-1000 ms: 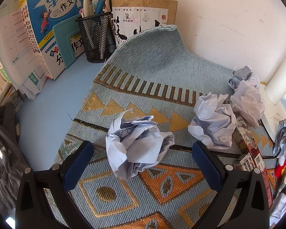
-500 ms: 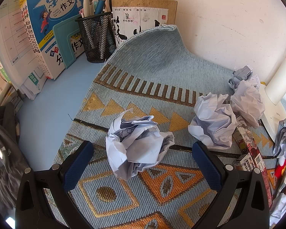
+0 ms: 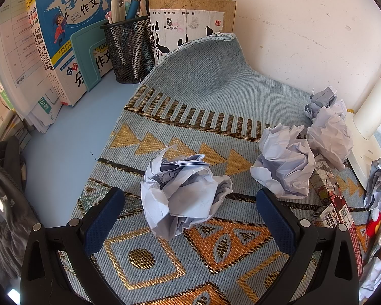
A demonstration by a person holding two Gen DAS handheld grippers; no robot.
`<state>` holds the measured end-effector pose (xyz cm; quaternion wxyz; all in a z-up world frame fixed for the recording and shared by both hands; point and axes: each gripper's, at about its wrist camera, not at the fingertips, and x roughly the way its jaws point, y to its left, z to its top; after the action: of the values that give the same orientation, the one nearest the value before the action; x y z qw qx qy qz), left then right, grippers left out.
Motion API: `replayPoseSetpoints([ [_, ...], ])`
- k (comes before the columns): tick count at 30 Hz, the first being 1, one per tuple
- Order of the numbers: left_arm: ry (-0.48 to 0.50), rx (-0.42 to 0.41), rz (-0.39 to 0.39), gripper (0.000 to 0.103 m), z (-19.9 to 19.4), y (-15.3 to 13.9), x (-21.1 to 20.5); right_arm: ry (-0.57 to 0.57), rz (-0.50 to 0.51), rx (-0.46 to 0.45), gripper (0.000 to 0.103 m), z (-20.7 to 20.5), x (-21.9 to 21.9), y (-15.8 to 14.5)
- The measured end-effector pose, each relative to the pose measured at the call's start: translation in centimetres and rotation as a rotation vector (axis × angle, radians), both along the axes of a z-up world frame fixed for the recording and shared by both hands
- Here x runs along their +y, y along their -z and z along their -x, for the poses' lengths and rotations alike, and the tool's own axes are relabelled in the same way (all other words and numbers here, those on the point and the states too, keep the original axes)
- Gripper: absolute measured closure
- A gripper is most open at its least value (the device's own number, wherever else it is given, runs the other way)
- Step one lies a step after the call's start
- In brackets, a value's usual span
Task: Organize objects
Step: 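Grasp a paper ball with left gripper while right grasps the red snack bag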
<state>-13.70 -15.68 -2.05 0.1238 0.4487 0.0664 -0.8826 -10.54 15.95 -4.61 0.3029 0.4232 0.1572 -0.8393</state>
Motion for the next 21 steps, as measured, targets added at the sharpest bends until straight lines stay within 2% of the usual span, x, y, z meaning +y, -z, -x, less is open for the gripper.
replayPoseSetpoints([
  [1, 0.000, 0.000, -0.001, 0.000, 0.0, 0.0, 0.0, -0.001, 0.003, 0.005, 0.003, -0.1, -0.1, -0.1],
  [3, 0.000, 0.000, 0.000, 0.000, -0.1, 0.0, 0.1, -0.001, 0.020, 0.020, 0.024, -0.4, -0.1, -0.4],
  [4, 0.000, 0.001, -0.001, 0.000, -0.1, -0.1, 0.1, -0.004, 0.029, 0.023, 0.029, -0.6, -0.1, -0.5],
  [6, -0.001, 0.004, 0.001, 0.002, -0.1, -0.2, 0.0, -0.003, 0.033, 0.035, 0.048, -1.1, -0.3, -0.7],
  [7, 0.001, 0.017, 0.003, 0.014, -0.3, -0.3, 0.1, -0.007, 0.035, 0.036, 0.052, -1.3, -0.6, -0.7],
  [8, 0.007, 0.031, 0.008, 0.030, -0.5, -0.6, 0.3, -0.010, 0.029, 0.043, 0.054, -1.5, -0.8, -0.7],
  [10, 0.021, 0.048, 0.024, 0.049, -0.7, -0.8, 0.5, -0.009, 0.031, 0.042, 0.054, -1.4, -0.8, -0.7],
  [13, 0.024, 0.043, 0.046, 0.050, -0.8, -0.9, 0.9, -0.004, 0.059, 0.022, 0.054, -1.2, -0.6, -0.7],
  [18, 0.019, 0.049, 0.018, 0.050, -1.0, -1.0, 0.5, -0.003, 0.060, 0.021, 0.054, -1.2, -0.8, -0.7],
  [21, 0.018, 0.046, 0.035, 0.050, -1.1, -1.1, 0.8, -0.002, 0.064, 0.019, 0.054, -1.3, -0.8, -0.8],
])
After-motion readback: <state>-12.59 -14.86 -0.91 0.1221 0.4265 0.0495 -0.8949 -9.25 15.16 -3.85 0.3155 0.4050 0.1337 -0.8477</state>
